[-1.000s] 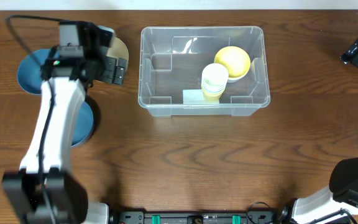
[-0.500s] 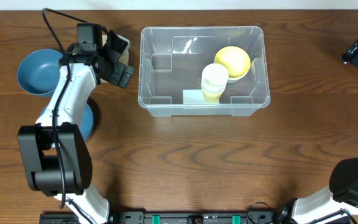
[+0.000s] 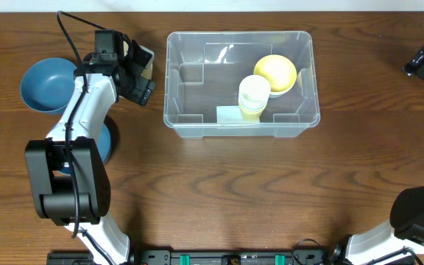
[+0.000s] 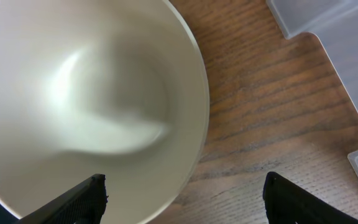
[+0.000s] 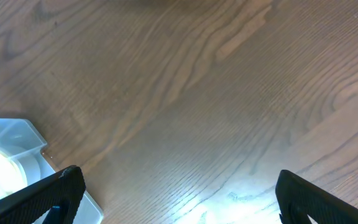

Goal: Pack container
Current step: 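Lower the left gripper and grasp the cream bowl rim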

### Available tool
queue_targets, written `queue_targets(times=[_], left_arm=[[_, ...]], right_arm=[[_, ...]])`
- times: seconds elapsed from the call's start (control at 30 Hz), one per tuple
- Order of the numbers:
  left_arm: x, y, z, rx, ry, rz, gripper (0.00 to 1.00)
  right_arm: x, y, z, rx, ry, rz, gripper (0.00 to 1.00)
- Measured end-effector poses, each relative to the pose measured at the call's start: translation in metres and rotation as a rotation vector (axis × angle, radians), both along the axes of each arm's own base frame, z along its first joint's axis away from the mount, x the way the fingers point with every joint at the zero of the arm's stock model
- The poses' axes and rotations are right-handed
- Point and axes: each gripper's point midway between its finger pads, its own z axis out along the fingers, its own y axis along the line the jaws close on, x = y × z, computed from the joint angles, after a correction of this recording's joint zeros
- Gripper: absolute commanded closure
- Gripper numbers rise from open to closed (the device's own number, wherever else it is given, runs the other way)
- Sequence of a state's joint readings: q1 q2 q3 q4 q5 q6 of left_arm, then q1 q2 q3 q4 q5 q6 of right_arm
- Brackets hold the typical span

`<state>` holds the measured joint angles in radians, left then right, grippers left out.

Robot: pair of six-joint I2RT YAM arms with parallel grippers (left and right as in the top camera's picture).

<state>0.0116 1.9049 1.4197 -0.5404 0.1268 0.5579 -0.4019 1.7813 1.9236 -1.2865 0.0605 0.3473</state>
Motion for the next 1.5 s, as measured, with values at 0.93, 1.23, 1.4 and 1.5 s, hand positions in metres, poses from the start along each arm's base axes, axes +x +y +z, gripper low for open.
queue_targets(times=[0.93,1.23,1.4,1.5], left_arm=[[0.001,0.004,-0.028,0.0,0.048,0.013,0.94],[0.001,0.005,-0.028,-0.002,0.048,0.021,0.94],[0.006,0.005,-0.025,-0.024,0.027,0.064,0.94],[0.008,0.005,-0.019,-0.04,0.016,0.099,0.94]], right_arm=[[0.0,0.0,0.0,0.0,0.0,0.0,0.01],[0.0,0.0,0.0,0.0,0.0,0.0,0.01],[0.0,0.0,0.0,0.0,0.0,0.0,0.01],[0.0,0.0,0.0,0.0,0.0,0.0,0.01]])
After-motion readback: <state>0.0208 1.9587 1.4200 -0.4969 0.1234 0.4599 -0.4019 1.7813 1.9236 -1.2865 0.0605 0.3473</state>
